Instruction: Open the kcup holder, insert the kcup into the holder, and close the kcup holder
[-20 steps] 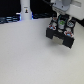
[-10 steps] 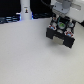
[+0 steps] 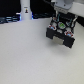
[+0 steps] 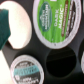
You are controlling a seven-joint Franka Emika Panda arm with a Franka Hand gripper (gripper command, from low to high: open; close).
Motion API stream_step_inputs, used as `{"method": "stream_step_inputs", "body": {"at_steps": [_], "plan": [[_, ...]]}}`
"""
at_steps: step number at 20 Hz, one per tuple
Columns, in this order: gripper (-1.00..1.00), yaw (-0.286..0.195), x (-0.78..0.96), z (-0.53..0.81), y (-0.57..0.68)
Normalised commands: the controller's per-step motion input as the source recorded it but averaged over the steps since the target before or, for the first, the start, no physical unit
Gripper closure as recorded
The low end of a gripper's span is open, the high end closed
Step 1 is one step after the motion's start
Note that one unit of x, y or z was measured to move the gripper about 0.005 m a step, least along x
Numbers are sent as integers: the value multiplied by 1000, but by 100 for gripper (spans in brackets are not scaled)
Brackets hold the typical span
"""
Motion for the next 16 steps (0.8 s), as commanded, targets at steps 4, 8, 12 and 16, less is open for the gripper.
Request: {"method": "stream_step_inputs", "body": {"at_steps": [4, 8, 12, 16], "plan": [[-100, 79, 383, 398, -409], [-100, 51, 502, 231, -474], [-100, 35, 562, 113, -431], [-100, 44, 553, 22, -371]]}}
